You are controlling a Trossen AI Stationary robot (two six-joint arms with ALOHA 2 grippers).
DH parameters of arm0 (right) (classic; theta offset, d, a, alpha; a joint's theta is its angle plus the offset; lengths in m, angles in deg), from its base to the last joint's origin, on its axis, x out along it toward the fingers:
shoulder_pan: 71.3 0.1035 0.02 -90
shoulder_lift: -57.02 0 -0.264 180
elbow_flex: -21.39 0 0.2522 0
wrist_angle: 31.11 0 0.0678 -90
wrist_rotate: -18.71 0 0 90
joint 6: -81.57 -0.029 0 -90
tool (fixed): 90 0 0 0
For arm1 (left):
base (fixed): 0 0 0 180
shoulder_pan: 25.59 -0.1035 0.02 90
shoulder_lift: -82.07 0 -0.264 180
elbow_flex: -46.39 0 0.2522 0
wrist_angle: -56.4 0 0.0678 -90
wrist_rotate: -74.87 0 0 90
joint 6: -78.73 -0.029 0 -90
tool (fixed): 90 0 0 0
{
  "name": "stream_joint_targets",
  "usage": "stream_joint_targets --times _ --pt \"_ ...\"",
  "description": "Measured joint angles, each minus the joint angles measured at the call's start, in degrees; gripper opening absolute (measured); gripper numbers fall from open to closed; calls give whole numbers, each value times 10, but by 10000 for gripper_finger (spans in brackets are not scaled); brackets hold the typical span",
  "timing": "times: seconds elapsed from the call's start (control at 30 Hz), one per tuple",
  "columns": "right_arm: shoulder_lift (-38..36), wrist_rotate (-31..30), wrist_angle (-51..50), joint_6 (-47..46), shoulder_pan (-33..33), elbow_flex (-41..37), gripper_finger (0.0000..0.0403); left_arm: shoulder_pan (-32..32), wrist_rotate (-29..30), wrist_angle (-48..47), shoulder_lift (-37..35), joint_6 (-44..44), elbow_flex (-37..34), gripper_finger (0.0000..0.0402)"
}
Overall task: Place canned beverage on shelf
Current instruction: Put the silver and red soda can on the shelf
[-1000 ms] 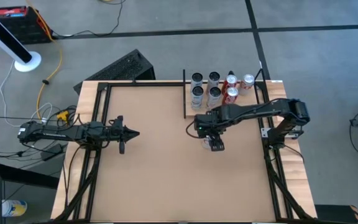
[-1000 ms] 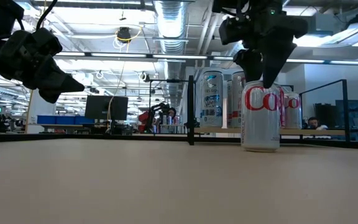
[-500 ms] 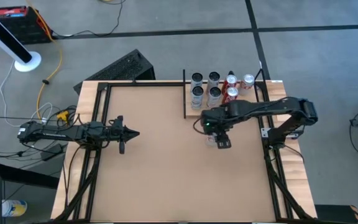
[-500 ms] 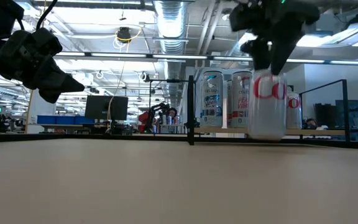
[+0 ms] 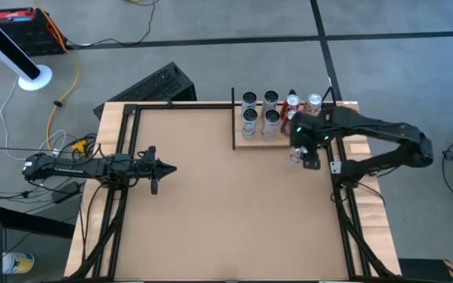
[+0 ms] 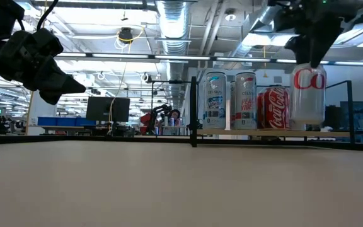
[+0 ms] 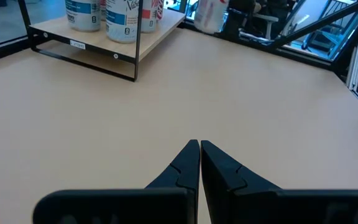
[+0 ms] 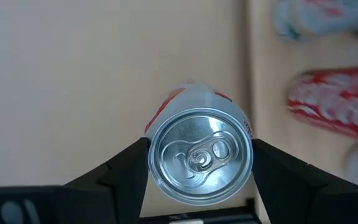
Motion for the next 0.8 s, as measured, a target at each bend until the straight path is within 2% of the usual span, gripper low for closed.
stream_joint_targets --times 0.2,0.47,0.8 --pt "-43 -34 -19 66 -100 0 272 0 0 0 0 0 0 0" --pt "-37 -30 -16 164 -230 0 272 0 0 0 0 0 0 0" --pt "-10 -31 2 199 -289 0 272 0 0 0 0 0 0 0"
